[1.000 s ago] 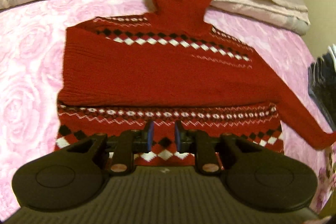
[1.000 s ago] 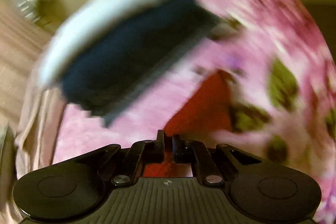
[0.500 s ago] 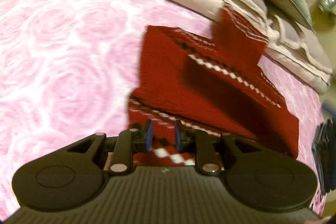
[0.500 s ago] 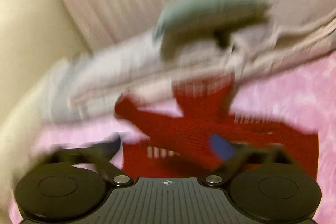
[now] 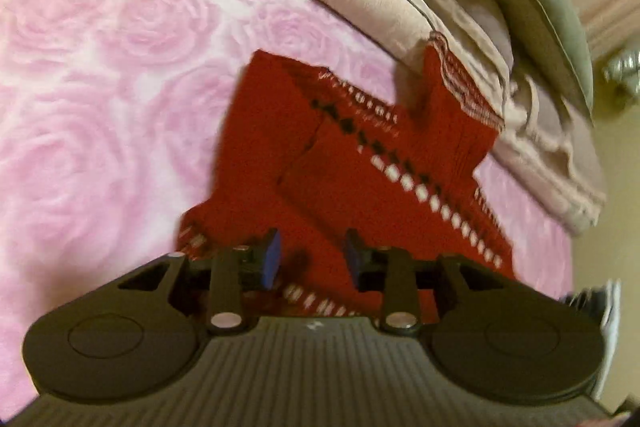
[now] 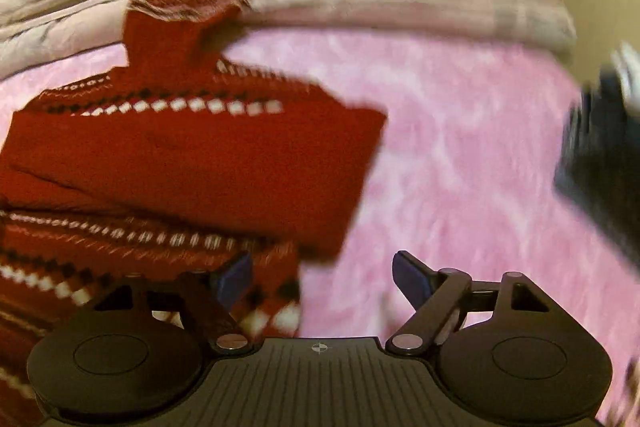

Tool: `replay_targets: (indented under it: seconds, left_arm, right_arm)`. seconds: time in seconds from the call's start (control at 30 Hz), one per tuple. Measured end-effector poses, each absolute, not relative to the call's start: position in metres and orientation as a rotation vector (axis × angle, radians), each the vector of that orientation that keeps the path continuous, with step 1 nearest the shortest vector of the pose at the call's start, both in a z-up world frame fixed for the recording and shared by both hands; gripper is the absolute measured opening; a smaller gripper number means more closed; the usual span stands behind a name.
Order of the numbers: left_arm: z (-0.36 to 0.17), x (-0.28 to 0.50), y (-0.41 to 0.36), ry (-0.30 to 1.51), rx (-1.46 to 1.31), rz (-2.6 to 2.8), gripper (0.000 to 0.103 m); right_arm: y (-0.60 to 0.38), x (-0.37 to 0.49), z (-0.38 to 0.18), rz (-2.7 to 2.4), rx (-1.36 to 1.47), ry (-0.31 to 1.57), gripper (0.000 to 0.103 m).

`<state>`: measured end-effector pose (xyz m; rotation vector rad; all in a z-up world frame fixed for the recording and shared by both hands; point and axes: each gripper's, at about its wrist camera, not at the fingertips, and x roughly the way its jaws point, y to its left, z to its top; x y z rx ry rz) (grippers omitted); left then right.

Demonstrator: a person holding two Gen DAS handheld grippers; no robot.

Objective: Fold clothes

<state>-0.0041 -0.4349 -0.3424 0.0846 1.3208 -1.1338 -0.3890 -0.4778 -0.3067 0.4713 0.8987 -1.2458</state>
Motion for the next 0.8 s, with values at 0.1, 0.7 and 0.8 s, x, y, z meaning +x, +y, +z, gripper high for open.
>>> replay_targets:
  seconds: [0.1, 0.7, 0.8]
  left_arm:
    - [-0.358, 0.001, -0.456, 1.379, 0.04, -1.062, 0.036]
    - [-0.333, 0.012, -0.467, 1.227, -0.077, -1.193, 0.003]
    - [-0.34, 0.012, -0.461, 1.189, -0.007, -1.202, 0.003]
  right_arm:
    - [-0.48, -0.382, -0.32, -1.209, 0.38, 0.951, 0.074]
    - [-0.5, -0.397, -0.333, -1.299, 0.403, 0.919, 0.074]
    - [-0.505, -0.396, -0.339, -1.335, 0.392, 0.916, 0.074]
